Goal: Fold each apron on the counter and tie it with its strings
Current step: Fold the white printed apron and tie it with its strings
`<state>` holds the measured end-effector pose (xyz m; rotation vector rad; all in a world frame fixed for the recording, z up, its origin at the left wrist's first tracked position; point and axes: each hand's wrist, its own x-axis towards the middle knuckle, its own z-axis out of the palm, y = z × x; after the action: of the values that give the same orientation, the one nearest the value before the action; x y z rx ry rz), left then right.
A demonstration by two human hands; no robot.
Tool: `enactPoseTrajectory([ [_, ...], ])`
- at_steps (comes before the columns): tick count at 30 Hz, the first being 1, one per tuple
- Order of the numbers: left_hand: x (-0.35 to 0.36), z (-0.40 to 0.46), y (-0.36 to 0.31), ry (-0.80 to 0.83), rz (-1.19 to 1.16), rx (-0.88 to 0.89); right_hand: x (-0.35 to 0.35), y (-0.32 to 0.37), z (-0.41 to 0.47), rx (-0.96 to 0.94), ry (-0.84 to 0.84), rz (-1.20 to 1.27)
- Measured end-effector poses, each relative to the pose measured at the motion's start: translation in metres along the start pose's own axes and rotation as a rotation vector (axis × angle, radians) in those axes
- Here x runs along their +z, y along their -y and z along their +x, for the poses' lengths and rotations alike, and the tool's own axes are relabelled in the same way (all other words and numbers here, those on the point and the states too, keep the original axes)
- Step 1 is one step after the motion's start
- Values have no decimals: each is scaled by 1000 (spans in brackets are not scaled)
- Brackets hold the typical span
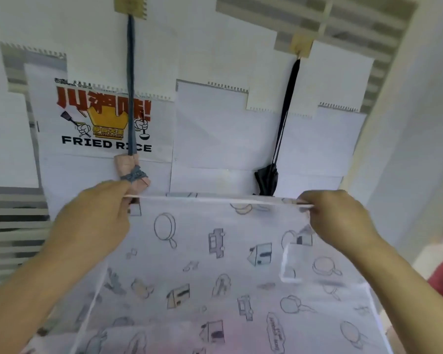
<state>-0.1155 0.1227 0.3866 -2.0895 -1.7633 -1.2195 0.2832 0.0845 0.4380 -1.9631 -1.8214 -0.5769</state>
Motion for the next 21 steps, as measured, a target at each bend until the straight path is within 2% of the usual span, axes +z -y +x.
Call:
enactPoseTrajectory([
  [1, -5, 0, -12, -222, -128, 53, -5, -4, -4, -23, -288, 76],
  [2, -8, -3, -20, -317, -202, 104, -4, -7, -12, -40, -459, 117],
  [3, -4, -8, -20, -226, -200, 136, 4, -8, -23, -84, -408, 70],
  [4, 4, -15, -18, 58, -140, 136, 15, -6, -35, -167, -130, -3],
  [5, 13, -24, -13, 436, 1, 119, 24, -1, -47, -192, 323, -66],
  [6, 24, -32, -7, 749, 129, 155, 34, -4, -57, -190, 777, -152],
  [7, 30, -40, 2, 951, 211, 197, 41, -11, -62, -179, 1036, -206],
  [8, 30, -40, 5, 1021, 275, 180, 43, -18, -60, -155, 1115, -216],
  [9, 29, -33, -1, 980, 287, 100, 45, -27, -55, -127, 1009, -178],
  [10, 35, -24, -5, 775, 219, 22, 48, -36, -45, -89, 745, -124],
  [11, 42, -17, -11, 489, 91, -51, 48, -42, -36, -35, 407, -70],
  [12, 51, -13, -21, 158, -30, -54, 49, -51, -30, -6, 74, -5],
  [13, 59, -11, -30, -103, -135, -40, 52, -59, -27, -11, -193, 44],
  [14, 60, -10, -38, -163, -190, -31, 54, -59, -27, -11, -213, 61],
  [15, 63, -12, -40, -50, -180, 14, 53, -61, -29, -83, -74, 11],
  [16, 68, -12, -38, 160, -142, 2, 54, -61, -32, -179, 225, -75],
  [17, 75, -15, -26, 383, -85, -31, 58, -62, -38, -303, 601, -141],
  [18, 80, -20, -14, 565, -46, -13, 65, -73, -38, -354, 878, -184],
  [19, 91, -22, 3, 633, -7, 49, 69, -83, -36, -337, 1002, -195],
  [20, 98, -13, 13, 658, 37, 67, 75, -94, -29, -268, 930, -132],
  [21, 95, -7, 3, 597, 67, 47, 78, -104, -21, -201, 697, -73],
])
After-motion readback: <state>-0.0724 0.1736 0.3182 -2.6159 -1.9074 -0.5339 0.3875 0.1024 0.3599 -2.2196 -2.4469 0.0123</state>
